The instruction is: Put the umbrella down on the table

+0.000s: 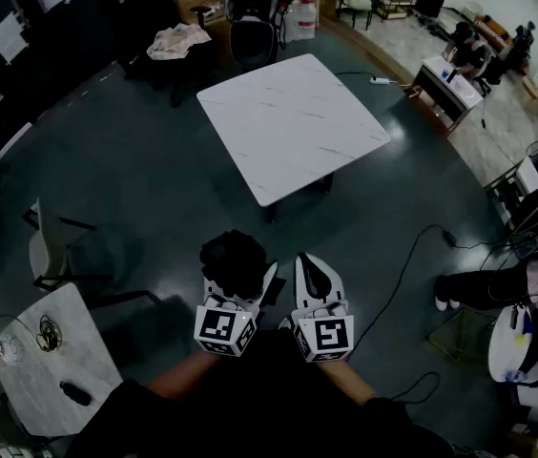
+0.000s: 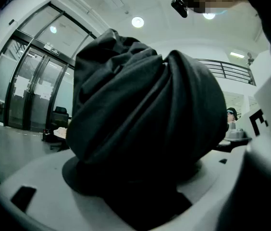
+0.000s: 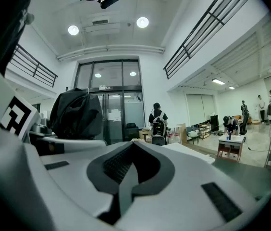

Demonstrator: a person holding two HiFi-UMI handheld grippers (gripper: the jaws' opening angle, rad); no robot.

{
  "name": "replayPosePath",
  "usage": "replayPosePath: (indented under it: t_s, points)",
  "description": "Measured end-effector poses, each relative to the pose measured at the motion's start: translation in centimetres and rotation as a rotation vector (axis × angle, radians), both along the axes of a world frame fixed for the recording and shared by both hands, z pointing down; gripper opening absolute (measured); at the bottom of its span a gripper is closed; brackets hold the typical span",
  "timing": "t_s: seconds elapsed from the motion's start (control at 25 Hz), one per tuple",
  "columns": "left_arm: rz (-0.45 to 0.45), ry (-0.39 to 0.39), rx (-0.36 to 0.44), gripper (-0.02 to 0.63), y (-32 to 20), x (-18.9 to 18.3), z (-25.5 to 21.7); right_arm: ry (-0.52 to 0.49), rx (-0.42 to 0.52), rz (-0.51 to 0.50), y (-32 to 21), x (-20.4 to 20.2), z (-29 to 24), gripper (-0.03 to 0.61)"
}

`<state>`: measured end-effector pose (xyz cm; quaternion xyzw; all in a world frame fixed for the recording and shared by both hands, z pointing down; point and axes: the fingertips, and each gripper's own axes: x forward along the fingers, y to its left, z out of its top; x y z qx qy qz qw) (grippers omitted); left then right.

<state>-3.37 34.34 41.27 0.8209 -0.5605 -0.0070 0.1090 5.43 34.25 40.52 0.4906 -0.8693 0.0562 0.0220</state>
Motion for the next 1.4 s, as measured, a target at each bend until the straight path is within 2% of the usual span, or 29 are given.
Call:
replayPosePath:
  t_s: [0.12, 0.24, 0.52, 0.64, 0.76, 1.04, 1.24, 1.4]
  points:
    - [-0.006, 0.002, 0.004, 0.379, -0.6, 0.7, 0.3, 0.005, 0.007, 0.017, -0.6, 1.3, 0.4, 0.015]
    - [-0.022, 0.004, -0.002, 0.379, -1.3, 1.3, 0.8, -0.051, 0.002, 0.043, -1.3, 3.3, 0.6, 0.017]
    - [-0.115, 0.020, -0.056, 0.379, -2.7, 1.4, 1.7, -0.092, -0.038, 0.087, -3.2, 8.8, 2.1, 0.017]
    - [-0.146, 0.044, -0.062, 0.379, -3.6, 1.6, 1.7, -0.065, -0.036, 0.062, -4.0, 9.8, 2.5, 0.017]
    - [-0.138, 0.032, -0.066, 0.379, -4.9, 2.5, 2.3, -0.028, -0.028, 0.054, -5.3, 10.6, 2.9, 0.017]
    - [-0.103, 0.048, -0.090, 0.379, -10.1, 2.5, 3.6, -0.033, -0.073, 0.035, -10.4, 8.7, 3.9, 0.017]
    - [-0.072, 0.093, -0.096, 0.379, -16.0, 1.4, 3.9, 0.002, -0.006, 0.094, -15.5, 6.7, 1.8, 0.017]
    - [-0.016, 0.124, -0.108, 0.379, -21.0, 0.2, 3.9, 0.035, -0.009, 0.110, -20.1, 5.0, 0.8, 0.015]
